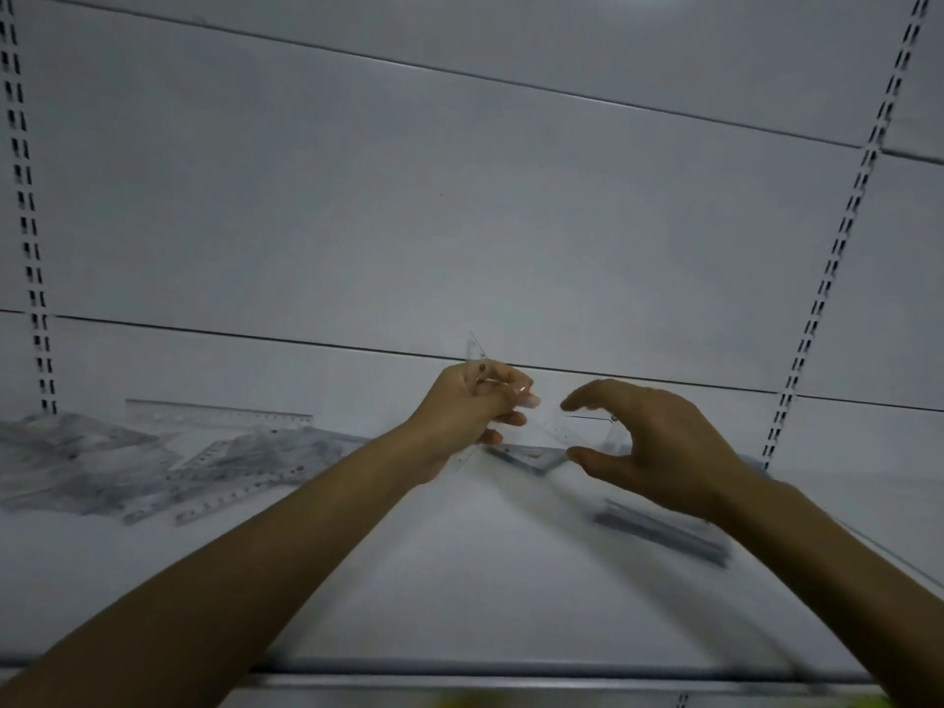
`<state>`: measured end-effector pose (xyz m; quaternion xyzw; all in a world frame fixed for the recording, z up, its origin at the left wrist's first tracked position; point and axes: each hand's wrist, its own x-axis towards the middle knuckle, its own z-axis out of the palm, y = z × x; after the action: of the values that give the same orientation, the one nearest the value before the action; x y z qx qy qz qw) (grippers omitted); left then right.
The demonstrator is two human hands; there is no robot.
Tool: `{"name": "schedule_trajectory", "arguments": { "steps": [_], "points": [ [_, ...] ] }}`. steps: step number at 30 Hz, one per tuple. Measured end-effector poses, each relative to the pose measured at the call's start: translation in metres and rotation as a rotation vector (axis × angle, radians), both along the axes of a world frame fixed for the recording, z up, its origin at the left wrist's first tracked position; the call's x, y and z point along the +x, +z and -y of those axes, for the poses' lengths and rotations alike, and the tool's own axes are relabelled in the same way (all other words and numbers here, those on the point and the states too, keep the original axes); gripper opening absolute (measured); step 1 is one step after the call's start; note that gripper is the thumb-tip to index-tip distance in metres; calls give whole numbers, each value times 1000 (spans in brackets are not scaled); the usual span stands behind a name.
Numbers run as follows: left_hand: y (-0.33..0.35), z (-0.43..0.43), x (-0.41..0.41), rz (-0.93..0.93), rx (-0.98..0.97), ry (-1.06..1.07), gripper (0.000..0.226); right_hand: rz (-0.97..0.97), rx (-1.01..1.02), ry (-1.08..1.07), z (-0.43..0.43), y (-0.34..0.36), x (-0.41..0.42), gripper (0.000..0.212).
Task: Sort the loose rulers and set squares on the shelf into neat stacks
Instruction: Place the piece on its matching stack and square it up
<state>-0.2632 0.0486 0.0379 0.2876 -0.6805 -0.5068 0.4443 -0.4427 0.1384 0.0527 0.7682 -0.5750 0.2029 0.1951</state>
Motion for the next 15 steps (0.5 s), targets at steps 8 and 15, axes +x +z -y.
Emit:
{"name": "schedule_trajectory", "arguments": {
  "steps": [8, 15],
  "points": [
    [-28, 10, -44, 247, -257, 412, 49, -14, 72, -12, 25, 7, -46, 50],
    [-57, 25, -34, 651, -725, 481, 52, 7, 111, 28, 43, -7, -69, 46]
  ]
}}
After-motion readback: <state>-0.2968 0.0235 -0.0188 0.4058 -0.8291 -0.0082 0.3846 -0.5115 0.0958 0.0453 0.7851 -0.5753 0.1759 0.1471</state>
